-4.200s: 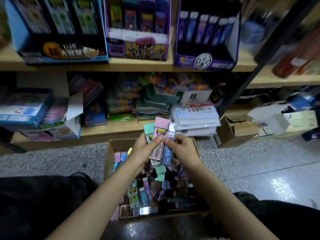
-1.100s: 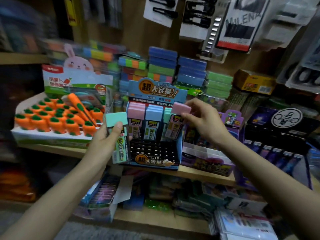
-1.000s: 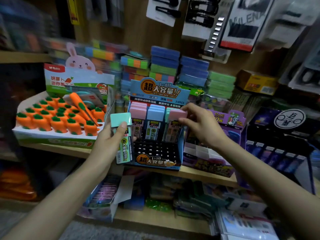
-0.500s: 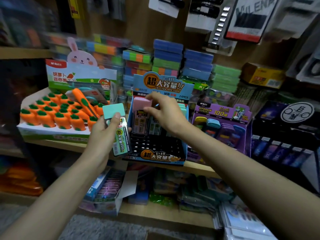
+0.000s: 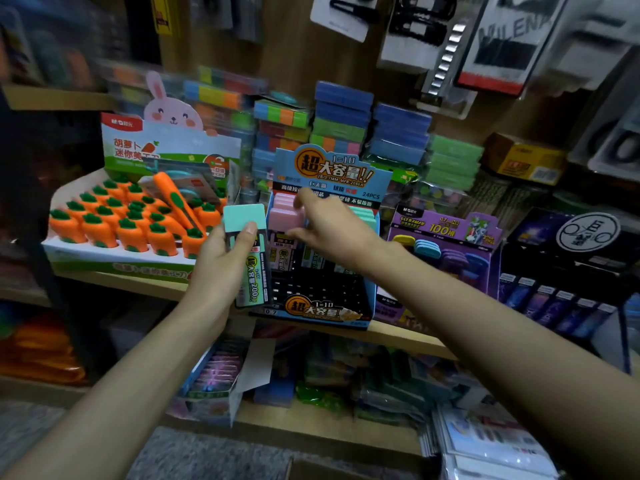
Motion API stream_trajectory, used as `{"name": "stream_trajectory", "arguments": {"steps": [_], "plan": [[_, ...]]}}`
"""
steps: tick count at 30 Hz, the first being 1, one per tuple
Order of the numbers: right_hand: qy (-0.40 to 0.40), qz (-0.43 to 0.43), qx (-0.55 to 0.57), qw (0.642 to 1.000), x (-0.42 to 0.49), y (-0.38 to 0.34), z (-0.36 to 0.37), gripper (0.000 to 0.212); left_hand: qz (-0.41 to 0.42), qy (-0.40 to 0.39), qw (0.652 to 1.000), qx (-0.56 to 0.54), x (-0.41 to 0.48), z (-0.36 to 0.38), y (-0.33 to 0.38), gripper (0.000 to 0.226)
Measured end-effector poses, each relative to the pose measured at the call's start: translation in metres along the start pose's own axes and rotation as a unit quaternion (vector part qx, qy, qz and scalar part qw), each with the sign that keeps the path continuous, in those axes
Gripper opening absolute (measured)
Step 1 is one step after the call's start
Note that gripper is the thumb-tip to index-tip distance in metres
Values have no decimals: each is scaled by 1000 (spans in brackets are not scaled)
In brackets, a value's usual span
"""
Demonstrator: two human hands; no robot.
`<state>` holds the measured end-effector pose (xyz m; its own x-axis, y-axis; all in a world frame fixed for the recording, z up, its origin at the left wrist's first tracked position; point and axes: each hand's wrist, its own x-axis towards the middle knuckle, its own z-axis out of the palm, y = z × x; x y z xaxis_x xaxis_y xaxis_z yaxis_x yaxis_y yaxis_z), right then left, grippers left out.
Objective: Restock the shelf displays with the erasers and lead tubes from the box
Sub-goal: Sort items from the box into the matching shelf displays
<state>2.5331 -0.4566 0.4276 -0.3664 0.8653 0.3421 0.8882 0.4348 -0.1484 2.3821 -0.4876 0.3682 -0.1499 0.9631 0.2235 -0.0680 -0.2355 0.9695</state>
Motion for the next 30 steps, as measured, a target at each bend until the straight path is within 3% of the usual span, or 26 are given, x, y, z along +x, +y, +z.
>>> {"name": "stream_trajectory", "arguments": {"steps": [2, 5, 9, 13, 15, 18, 20, 25, 30], "plan": [[29, 7, 80, 996, -10, -1, -14, 34, 0, -25, 1000, -5, -2, 3, 1, 21], [31, 49, 290, 955, -25, -9, -26, 24, 12, -69, 998, 2, -6, 12, 4, 15], [-12, 35, 328, 944, -35, -9, -25, 11, 53, -122, 991, 15, -14, 27, 11, 13], [55, 86, 341, 935, -38, 20, -42, 7, 92, -139, 981, 102, -13, 29, 9, 13], [100, 112, 315, 937, -40, 40, -51, 8, 117, -171, 942, 263, -12, 23, 0, 36], [117, 125, 268, 948, -46, 60, -50, 9, 136, -268, 810, 503, -15, 20, -16, 79], [96, 116, 225, 963, -51, 65, -43, 13, 155, -295, 758, 561, -16, 20, -25, 81], [103, 97, 199, 970, -52, 66, -31, 18, 200, -277, 757, 557, -14, 20, -31, 55], [75, 98, 211, 969, -52, 71, -36, 22, 203, -267, 763, 553, -14, 21, -30, 50]]}}
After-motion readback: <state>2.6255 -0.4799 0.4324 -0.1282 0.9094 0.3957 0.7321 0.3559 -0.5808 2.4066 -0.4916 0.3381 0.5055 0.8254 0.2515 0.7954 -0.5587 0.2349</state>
